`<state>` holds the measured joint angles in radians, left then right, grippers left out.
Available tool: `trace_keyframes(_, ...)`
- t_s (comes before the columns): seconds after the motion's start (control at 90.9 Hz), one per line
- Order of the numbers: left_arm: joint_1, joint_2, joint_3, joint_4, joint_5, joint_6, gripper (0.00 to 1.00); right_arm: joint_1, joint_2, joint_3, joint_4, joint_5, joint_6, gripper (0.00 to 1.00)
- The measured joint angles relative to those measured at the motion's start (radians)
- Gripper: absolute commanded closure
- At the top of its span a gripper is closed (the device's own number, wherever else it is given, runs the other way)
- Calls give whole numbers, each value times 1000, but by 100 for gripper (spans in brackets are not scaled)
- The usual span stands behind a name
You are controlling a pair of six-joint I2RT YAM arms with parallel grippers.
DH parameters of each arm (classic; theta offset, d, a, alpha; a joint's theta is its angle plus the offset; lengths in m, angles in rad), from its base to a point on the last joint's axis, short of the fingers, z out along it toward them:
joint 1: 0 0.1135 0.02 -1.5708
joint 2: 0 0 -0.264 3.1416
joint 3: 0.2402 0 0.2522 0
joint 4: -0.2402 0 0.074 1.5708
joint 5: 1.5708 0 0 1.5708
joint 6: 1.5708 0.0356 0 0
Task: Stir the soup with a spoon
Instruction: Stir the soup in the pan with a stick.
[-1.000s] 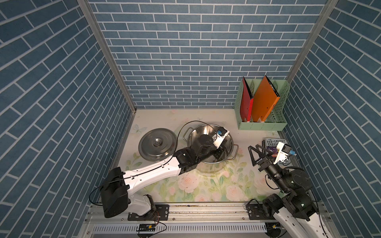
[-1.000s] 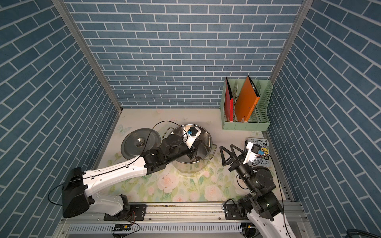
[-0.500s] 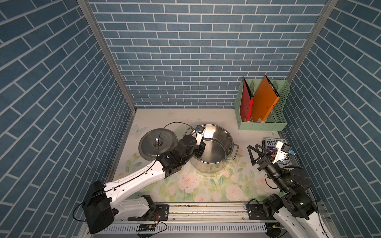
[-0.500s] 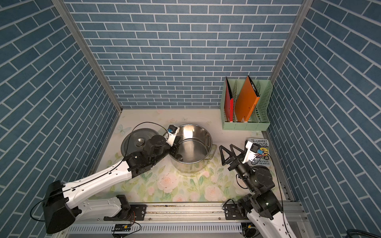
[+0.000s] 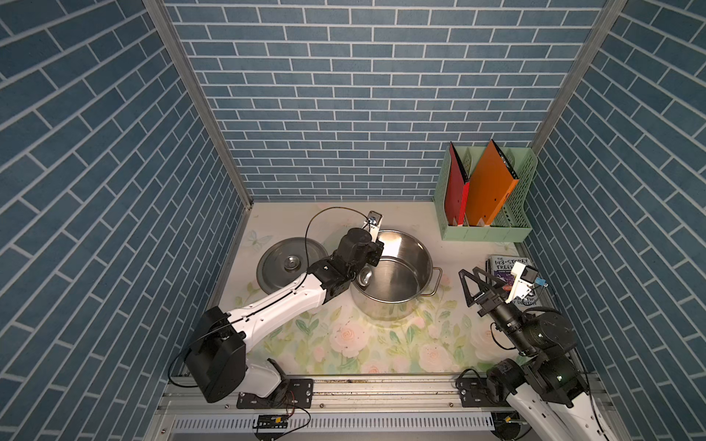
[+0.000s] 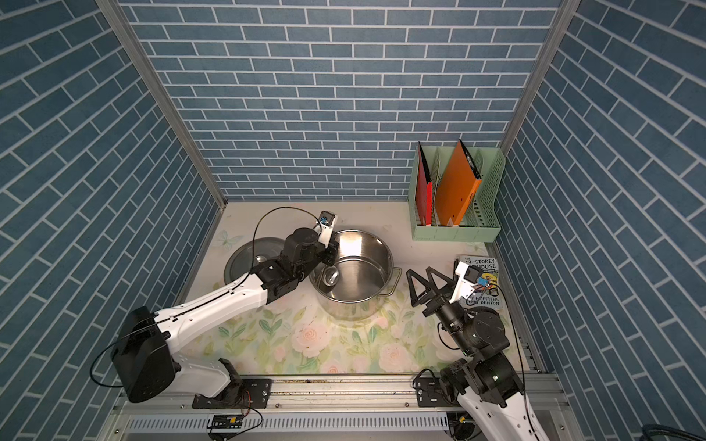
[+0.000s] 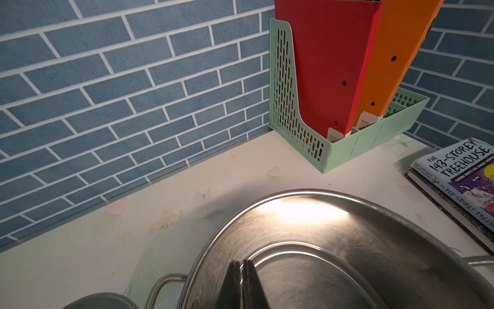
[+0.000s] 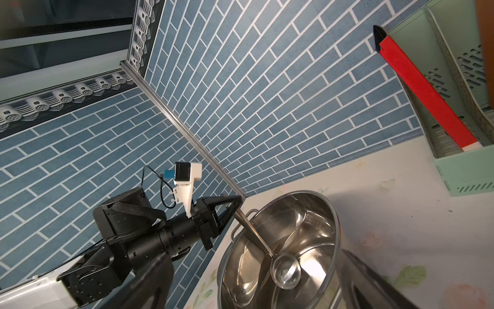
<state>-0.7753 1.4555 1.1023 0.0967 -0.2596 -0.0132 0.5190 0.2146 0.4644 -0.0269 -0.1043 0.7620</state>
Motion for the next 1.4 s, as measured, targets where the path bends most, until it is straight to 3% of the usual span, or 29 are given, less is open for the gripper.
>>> trace_keyframes(0.374, -31, 98, 105, 97, 146, -13, 100, 0, -17, 0, -11, 5, 0, 1)
trace_keyframes(0.77, -202, 132, 153, 116, 202, 2, 100, 0, -17, 0, -11, 5, 0, 1)
trace_keyframes(1.144, -282, -58, -34, 56, 186, -19, 100, 0, -16, 0, -10, 4, 0, 1)
trace_keyframes(1.397, -276, -213, -140, -49, 67, -40, 100, 0, -7, 0, -2, 3, 0, 1)
